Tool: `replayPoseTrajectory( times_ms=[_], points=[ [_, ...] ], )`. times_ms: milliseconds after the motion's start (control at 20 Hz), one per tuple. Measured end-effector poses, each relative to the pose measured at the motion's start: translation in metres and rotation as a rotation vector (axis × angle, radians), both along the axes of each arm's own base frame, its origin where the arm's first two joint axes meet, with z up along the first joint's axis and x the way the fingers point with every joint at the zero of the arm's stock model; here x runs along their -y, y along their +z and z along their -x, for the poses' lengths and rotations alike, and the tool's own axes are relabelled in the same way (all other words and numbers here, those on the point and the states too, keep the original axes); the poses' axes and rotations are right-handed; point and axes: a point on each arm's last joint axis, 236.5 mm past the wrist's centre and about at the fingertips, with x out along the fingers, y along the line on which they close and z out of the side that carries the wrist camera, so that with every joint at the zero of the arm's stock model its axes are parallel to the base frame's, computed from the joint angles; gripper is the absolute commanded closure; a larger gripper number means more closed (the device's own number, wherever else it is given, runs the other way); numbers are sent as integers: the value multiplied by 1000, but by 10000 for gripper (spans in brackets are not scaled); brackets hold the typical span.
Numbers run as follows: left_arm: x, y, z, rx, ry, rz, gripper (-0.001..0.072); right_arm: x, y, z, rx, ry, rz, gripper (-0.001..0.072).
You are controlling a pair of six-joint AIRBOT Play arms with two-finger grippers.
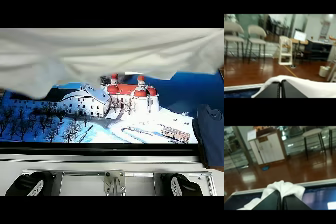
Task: Fold the shirts.
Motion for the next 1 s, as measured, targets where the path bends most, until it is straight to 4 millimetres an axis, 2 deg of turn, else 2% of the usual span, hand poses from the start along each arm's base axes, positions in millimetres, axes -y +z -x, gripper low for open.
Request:
replayPoseTrajectory(
  times_ms=[50, 200, 450, 600, 800, 900, 1000],
  points=[
    [-7, -5, 4, -21, 30, -19, 671, 0, 1, 12, -4, -20, 9, 648],
    [-27, -31, 10, -125, 117, -84, 671, 3, -21, 33, -105, -66, 55, 648],
    [-48, -93, 10, -360, 199, -181, 671, 11, -84, 51, -374, -99, 111, 648],
    [-51, -156, -3, -576, 207, -237, 670, 20, -149, 53, -623, -100, 109, 648],
    [-47, -274, -35, -902, 212, -263, 669, 30, -260, 43, -955, -66, 34, 648],
    [-36, -323, -54, -990, 190, -228, 669, 31, -307, 28, -1042, -46, -26, 648],
    [-23, -358, -79, -1028, 171, -169, 669, 31, -341, 0, -1065, -36, -109, 648]
  ],
)
